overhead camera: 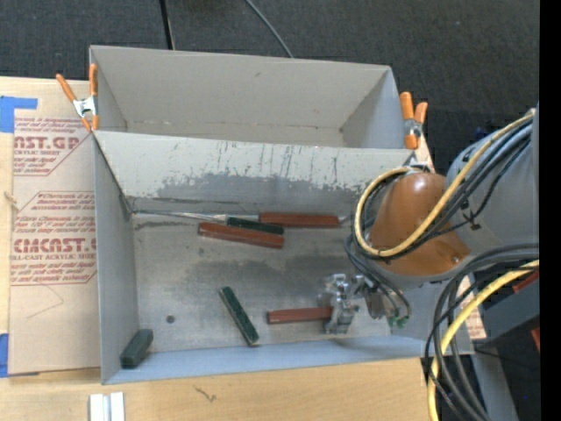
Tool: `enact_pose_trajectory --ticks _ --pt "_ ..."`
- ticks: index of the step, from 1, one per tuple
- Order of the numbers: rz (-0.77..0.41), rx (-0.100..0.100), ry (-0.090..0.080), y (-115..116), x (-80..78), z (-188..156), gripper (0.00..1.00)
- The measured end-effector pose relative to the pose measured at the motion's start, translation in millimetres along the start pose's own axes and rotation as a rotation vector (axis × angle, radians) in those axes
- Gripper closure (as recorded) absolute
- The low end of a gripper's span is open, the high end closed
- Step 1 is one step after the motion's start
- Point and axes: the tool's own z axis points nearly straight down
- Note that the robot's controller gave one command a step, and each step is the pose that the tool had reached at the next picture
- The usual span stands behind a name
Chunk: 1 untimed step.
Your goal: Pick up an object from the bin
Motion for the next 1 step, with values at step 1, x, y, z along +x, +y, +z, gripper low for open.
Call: enact_pose_trajectory --ticks 1 --pt "0.0 0.0 0.0 0.0 0.0 0.0 1.0"
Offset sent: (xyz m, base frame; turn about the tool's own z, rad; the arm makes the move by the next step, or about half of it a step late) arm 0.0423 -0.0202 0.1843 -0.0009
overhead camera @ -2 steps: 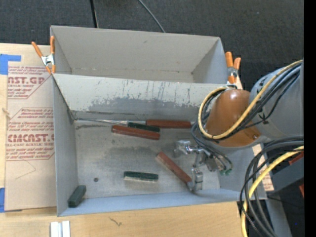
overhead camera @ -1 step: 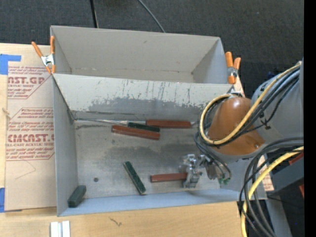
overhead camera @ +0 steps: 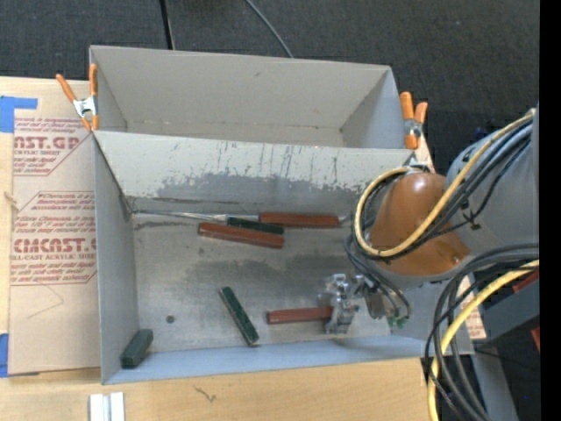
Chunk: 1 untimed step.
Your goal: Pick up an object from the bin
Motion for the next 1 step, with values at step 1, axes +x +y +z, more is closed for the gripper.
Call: enact_pose_trajectory --ticks 1 --pt "0.0 0.003 -0.012 -21.9 -44.0 -188.3 1.0"
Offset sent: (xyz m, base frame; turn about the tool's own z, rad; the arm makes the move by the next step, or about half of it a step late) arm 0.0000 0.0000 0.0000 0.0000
